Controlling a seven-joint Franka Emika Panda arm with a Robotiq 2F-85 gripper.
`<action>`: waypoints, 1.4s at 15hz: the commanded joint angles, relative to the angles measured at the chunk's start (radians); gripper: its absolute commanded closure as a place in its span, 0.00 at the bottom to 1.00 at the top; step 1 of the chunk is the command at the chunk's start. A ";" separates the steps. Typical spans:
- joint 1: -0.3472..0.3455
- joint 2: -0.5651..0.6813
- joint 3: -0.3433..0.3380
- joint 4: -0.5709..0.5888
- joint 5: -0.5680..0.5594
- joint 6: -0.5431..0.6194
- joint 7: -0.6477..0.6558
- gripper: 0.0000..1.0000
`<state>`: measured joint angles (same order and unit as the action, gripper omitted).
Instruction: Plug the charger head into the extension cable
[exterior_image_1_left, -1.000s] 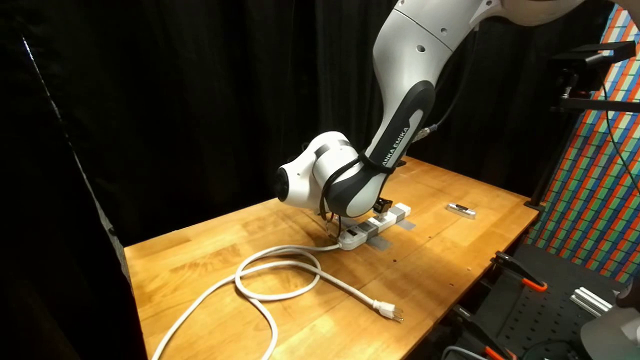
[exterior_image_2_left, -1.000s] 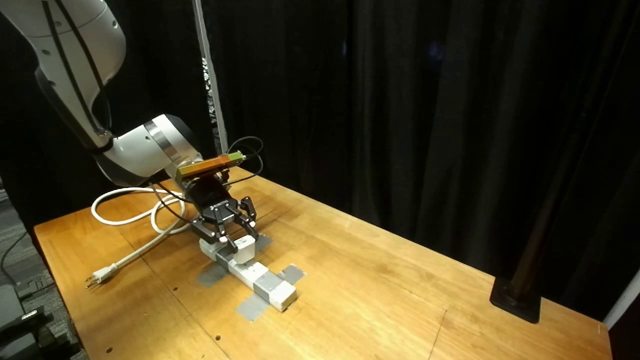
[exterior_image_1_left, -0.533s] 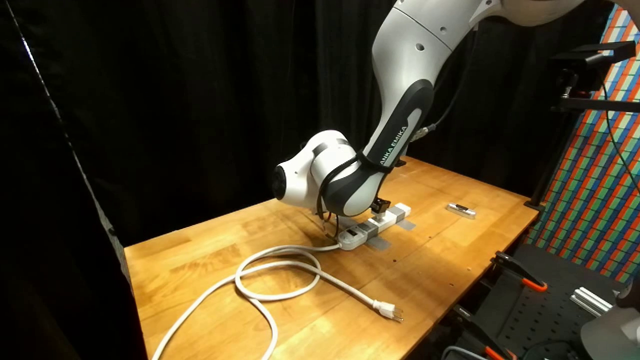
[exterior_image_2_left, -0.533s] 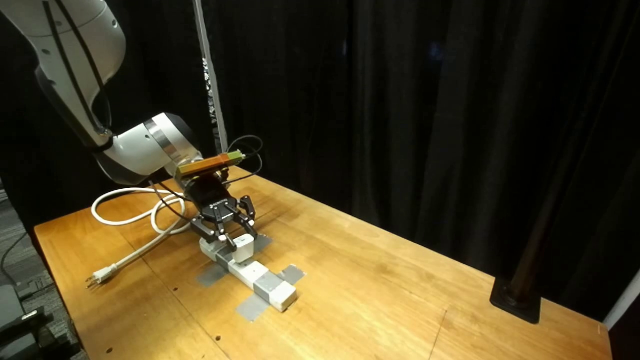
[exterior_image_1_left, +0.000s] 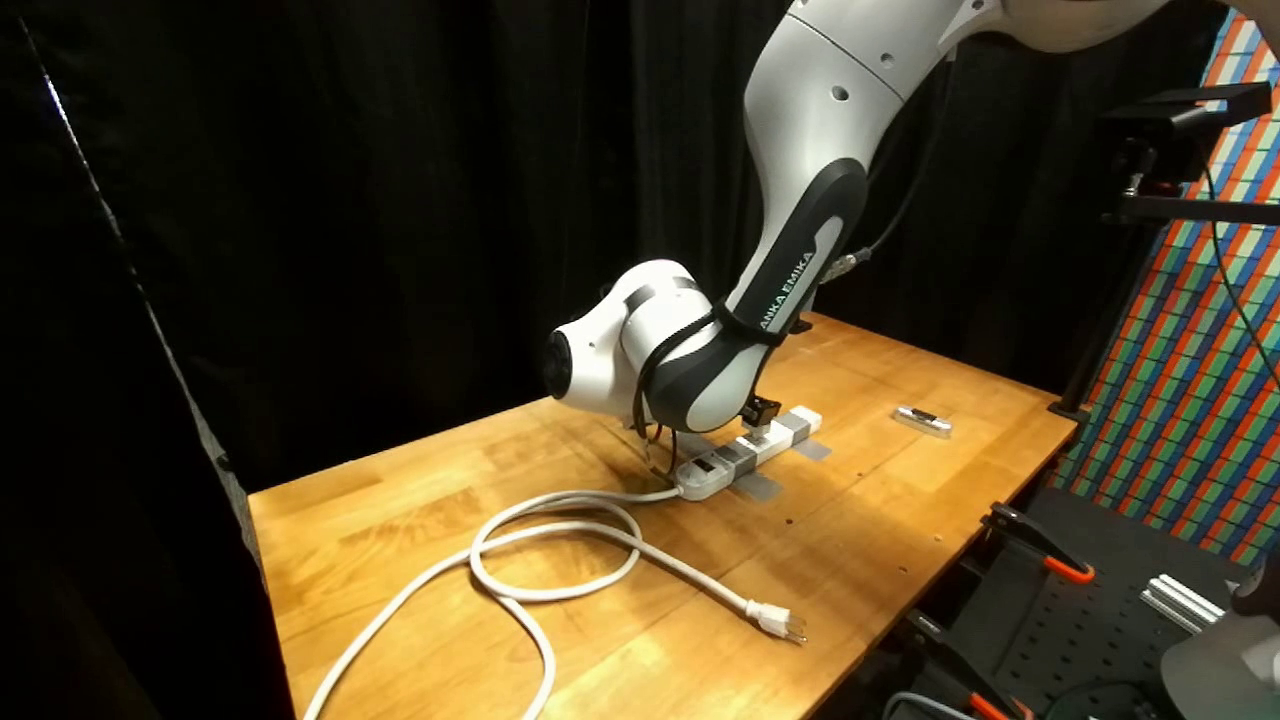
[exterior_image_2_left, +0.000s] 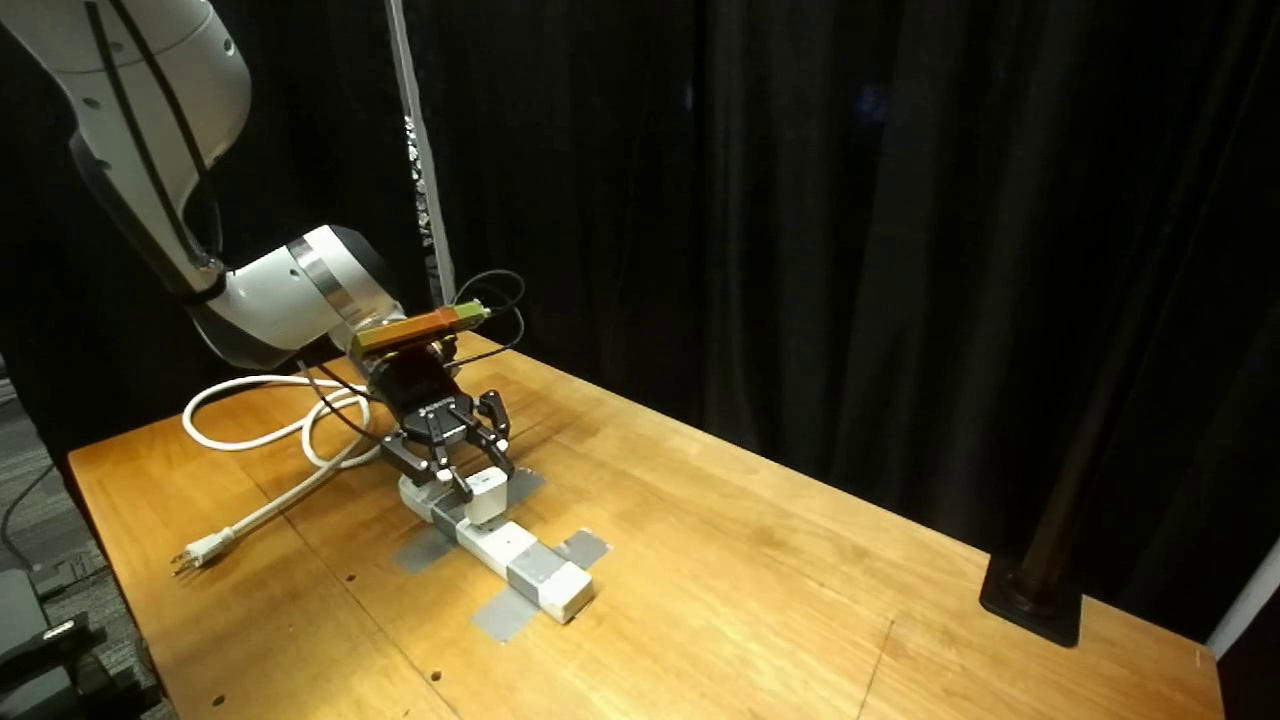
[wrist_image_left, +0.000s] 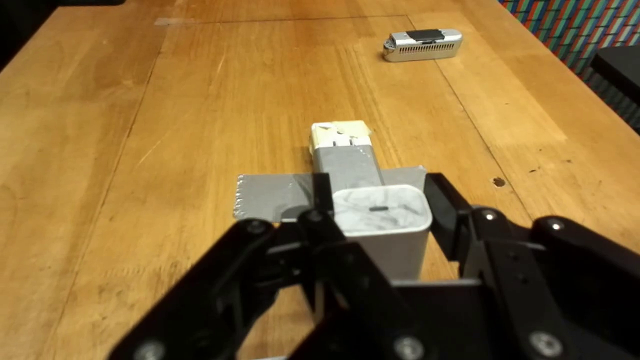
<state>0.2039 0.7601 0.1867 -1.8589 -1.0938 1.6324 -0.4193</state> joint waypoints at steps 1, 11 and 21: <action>-0.018 0.015 0.010 0.015 0.028 0.005 -0.021 0.77; -0.016 0.041 0.015 0.004 0.032 0.026 -0.011 0.77; 0.017 0.108 0.024 -0.058 -0.025 -0.011 0.075 0.77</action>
<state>0.2314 0.8016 0.1880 -1.8720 -1.1645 1.6056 -0.4076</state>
